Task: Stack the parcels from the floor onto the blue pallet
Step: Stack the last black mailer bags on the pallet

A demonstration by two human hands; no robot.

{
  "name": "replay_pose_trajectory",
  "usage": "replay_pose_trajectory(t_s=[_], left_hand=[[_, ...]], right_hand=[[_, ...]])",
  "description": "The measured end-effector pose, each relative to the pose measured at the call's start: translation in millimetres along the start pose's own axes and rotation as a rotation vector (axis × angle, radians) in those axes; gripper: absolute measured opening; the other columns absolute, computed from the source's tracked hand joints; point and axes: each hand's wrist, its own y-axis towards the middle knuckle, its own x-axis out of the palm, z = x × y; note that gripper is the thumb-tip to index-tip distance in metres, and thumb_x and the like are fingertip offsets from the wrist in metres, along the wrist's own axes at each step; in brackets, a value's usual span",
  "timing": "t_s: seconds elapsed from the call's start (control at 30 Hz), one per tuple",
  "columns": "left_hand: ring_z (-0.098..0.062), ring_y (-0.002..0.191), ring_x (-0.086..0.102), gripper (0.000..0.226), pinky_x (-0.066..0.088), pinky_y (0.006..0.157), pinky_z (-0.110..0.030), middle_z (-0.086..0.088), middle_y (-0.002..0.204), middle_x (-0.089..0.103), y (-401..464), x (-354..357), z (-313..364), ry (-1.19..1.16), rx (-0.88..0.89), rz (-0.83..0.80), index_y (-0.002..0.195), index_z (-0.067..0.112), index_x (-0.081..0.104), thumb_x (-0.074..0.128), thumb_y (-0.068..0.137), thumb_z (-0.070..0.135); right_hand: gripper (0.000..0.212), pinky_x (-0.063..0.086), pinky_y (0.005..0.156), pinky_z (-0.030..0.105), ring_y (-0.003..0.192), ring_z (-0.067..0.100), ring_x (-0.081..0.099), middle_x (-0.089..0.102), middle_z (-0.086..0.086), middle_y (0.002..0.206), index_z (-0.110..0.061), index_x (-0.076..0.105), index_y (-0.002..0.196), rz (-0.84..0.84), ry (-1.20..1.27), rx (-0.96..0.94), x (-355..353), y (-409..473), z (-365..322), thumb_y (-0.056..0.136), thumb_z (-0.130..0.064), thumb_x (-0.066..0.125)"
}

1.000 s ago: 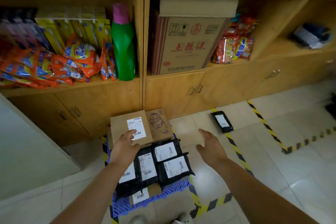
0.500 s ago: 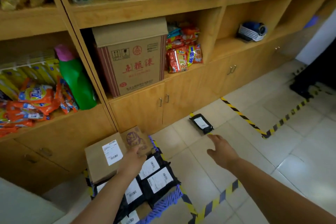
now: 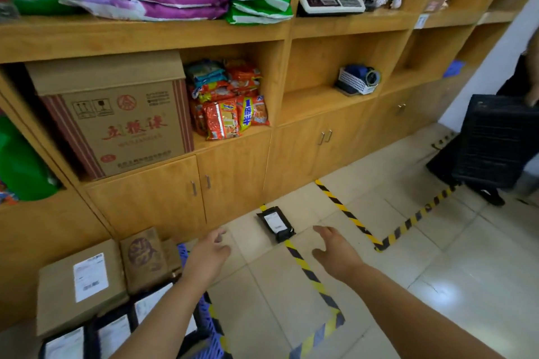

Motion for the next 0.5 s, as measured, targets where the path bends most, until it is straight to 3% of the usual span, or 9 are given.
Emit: replay_pose_trajectory(t_s=[0.27, 0.5], left_hand=[[-0.009, 0.100, 0.046, 0.045, 0.038, 0.078, -0.028, -0.001, 0.135, 0.048, 51, 44, 43, -0.013, -0.018, 0.018, 0.137, 0.024, 0.043, 0.050, 0.093, 0.020], [-0.012, 0.098, 0.049, 0.044, 0.040, 0.084, -0.029, -0.004, 0.133, 0.052, 150, 72, 90, -0.078, -0.042, 0.032, 0.134, 0.021, 0.048, 0.055, 0.091, 0.019]], right_hand=[[0.055, 0.038, 0.099, 0.027, 0.132, 0.020, 0.039, 0.027, 0.001, 0.152, -0.020, 0.026, 0.148, -0.028, 0.011, -0.006, -31, 55, 56, 0.097, -0.024, 0.047], [0.057, 0.035, 0.104, 0.026, 0.136, 0.017, 0.035, 0.028, 0.000, 0.152, -0.020, 0.026, 0.148, -0.020, 0.045, 0.020, -68, 143, 84, 0.096, -0.024, 0.049]])
